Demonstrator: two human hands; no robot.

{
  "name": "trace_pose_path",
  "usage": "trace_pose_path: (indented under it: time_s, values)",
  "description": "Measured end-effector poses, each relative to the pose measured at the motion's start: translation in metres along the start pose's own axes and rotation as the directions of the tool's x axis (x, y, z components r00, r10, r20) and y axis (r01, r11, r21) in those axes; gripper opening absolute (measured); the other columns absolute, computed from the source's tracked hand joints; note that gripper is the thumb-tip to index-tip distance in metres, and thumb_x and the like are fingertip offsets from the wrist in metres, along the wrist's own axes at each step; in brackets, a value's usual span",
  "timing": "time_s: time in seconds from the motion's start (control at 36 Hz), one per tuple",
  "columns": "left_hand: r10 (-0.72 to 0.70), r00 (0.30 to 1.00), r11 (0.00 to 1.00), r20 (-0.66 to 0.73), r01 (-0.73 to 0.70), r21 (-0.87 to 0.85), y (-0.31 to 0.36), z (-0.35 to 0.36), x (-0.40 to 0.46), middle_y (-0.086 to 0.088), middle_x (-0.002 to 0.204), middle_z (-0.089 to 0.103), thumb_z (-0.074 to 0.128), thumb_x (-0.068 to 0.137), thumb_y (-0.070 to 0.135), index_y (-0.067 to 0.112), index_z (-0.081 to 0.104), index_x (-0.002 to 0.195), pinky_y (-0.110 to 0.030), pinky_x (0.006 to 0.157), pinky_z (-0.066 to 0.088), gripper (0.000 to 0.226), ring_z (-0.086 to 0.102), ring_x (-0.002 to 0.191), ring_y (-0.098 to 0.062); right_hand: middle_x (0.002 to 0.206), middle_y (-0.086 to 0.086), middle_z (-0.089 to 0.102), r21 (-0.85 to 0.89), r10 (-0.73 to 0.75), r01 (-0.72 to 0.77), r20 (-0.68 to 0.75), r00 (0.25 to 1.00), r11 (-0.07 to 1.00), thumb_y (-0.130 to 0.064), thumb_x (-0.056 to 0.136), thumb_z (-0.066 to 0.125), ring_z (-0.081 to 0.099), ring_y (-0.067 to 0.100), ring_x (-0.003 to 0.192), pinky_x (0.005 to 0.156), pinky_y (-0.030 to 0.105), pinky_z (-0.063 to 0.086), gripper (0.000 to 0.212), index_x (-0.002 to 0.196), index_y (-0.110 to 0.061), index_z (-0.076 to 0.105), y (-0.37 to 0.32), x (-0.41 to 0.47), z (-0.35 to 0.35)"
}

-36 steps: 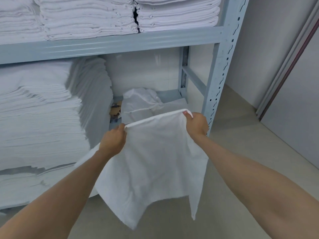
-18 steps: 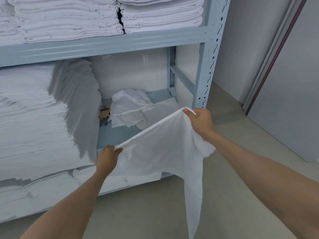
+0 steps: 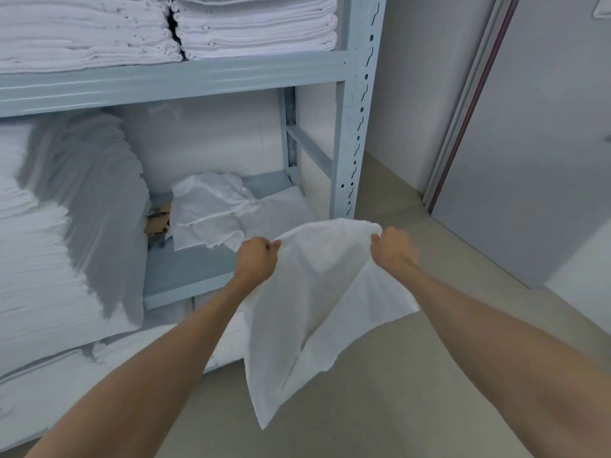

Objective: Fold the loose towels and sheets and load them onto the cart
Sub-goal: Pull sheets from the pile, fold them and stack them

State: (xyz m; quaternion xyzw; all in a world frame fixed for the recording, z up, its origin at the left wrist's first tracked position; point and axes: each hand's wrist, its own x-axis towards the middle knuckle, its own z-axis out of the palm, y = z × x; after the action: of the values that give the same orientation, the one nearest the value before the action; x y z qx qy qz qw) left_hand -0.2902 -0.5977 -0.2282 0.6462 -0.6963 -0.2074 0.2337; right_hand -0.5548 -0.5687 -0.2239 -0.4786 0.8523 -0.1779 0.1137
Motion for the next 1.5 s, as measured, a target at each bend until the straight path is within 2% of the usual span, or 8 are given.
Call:
trace_pose_path:
  time_s: [0.14, 0.25, 0.36, 0.86, 1.03, 1.22, 1.31, 1.5]
  values:
    - [0.016, 0.998, 0.997, 0.062, -0.012, -0.072, 0.035, 0.029, -0.016, -0.003, 0.049, 0.039, 0.051, 0.102, 0.026, 0.014, 0.032, 0.050, -0.034, 0.057, 0.027, 0.057, 0.041, 0.051, -0.022, 0.064, 0.009, 0.064, 0.321, 0.003, -0.067, 0.198, 0.980, 0.945, -0.028, 0.099, 0.044, 0.062, 0.020, 0.054, 0.049, 0.022, 0.042, 0.035, 0.091, 0.001, 0.062, -0.026, -0.036, 0.034]
    - [0.053, 0.997, 0.995, 0.060, -0.047, -0.089, 0.043, 0.037, -0.025, 0.002, 0.048, 0.032, 0.050, 0.102, 0.028, 0.015, 0.028, 0.052, -0.028, 0.048, 0.022, 0.057, 0.032, 0.047, -0.014, 0.038, 0.001, 0.058, 0.412, -0.069, -0.091, 0.357, 0.932, 0.907, -0.034, 0.100, 0.043, 0.062, 0.017, 0.040, 0.050, 0.027, 0.048, 0.041, 0.073, -0.006, 0.057, -0.040, -0.056, 0.047]
    - [0.093, 0.993, 0.995, 0.079, -0.090, -0.044, 0.041, 0.031, -0.032, 0.002, 0.050, 0.040, 0.050, 0.103, 0.032, 0.016, 0.034, 0.052, -0.028, 0.051, 0.025, 0.055, 0.038, 0.050, -0.014, 0.051, 0.015, 0.066, 0.565, -0.108, -0.208, 0.475, 0.873, 0.798, -0.021, 0.098, 0.044, 0.068, 0.031, 0.046, 0.035, 0.021, 0.041, 0.029, 0.090, 0.003, 0.057, -0.044, -0.067, 0.042]
    - [0.300, 0.944, 0.951, 0.138, -0.308, 0.041, 0.054, 0.021, -0.056, 0.004, 0.049, 0.032, 0.053, 0.102, 0.025, 0.021, 0.028, 0.054, -0.035, 0.058, 0.026, 0.054, 0.031, 0.052, -0.014, 0.061, 0.020, 0.067, 0.762, -0.076, -0.465, 0.552, 0.830, 0.451, -0.009, 0.089, 0.058, 0.067, 0.033, 0.049, 0.039, 0.024, 0.048, 0.021, 0.101, 0.007, 0.064, -0.038, -0.083, 0.027]
    - [0.310, 0.929, 0.933, 0.201, -0.337, 0.122, 0.062, 0.017, -0.057, -0.007, 0.067, 0.052, 0.045, 0.100, 0.019, 0.011, 0.039, 0.073, -0.039, 0.061, 0.034, 0.029, 0.054, 0.073, -0.035, 0.058, 0.017, 0.068, 0.798, -0.070, -0.519, 0.562, 0.824, 0.307, -0.004, 0.092, 0.050, 0.068, 0.030, 0.048, 0.041, 0.026, 0.052, 0.016, 0.087, 0.003, 0.063, -0.037, -0.084, 0.025]
    - [0.301, 0.903, 0.891, 0.306, -0.381, 0.246, 0.063, 0.023, -0.079, 0.009, 0.096, 0.040, 0.066, 0.081, 0.031, 0.021, 0.037, 0.106, -0.021, 0.051, 0.022, 0.040, 0.041, 0.069, -0.014, 0.044, 0.002, 0.058, 0.831, 0.032, -0.503, 0.511, 0.859, 0.239, -0.005, 0.088, 0.052, 0.057, 0.014, 0.039, 0.043, 0.024, 0.051, 0.016, 0.078, -0.003, 0.064, -0.033, -0.083, 0.030]
    - [0.340, 0.924, 0.912, 0.176, -0.369, 0.177, 0.060, 0.033, -0.087, 0.003, 0.096, 0.045, 0.060, 0.087, 0.007, 0.018, 0.038, 0.102, -0.021, 0.050, 0.020, 0.029, 0.041, 0.069, -0.016, 0.049, 0.006, 0.062, 0.846, 0.038, -0.468, 0.475, 0.879, 0.254, -0.007, 0.087, 0.051, 0.056, 0.017, 0.038, 0.041, 0.022, 0.046, 0.017, 0.078, 0.001, 0.065, -0.030, -0.086, 0.029]
    - [0.306, 0.942, 0.951, -0.137, -0.295, 0.093, 0.061, 0.037, -0.082, -0.001, 0.082, 0.059, 0.063, 0.088, 0.002, 0.012, 0.073, 0.097, -0.037, 0.057, 0.046, 0.016, 0.057, 0.070, -0.024, 0.050, 0.001, 0.061, 0.884, -0.063, -0.229, 0.277, 0.959, 0.408, -0.021, 0.093, 0.053, 0.059, 0.019, 0.044, 0.045, 0.026, 0.043, 0.033, 0.069, -0.005, 0.067, -0.010, -0.087, 0.022]
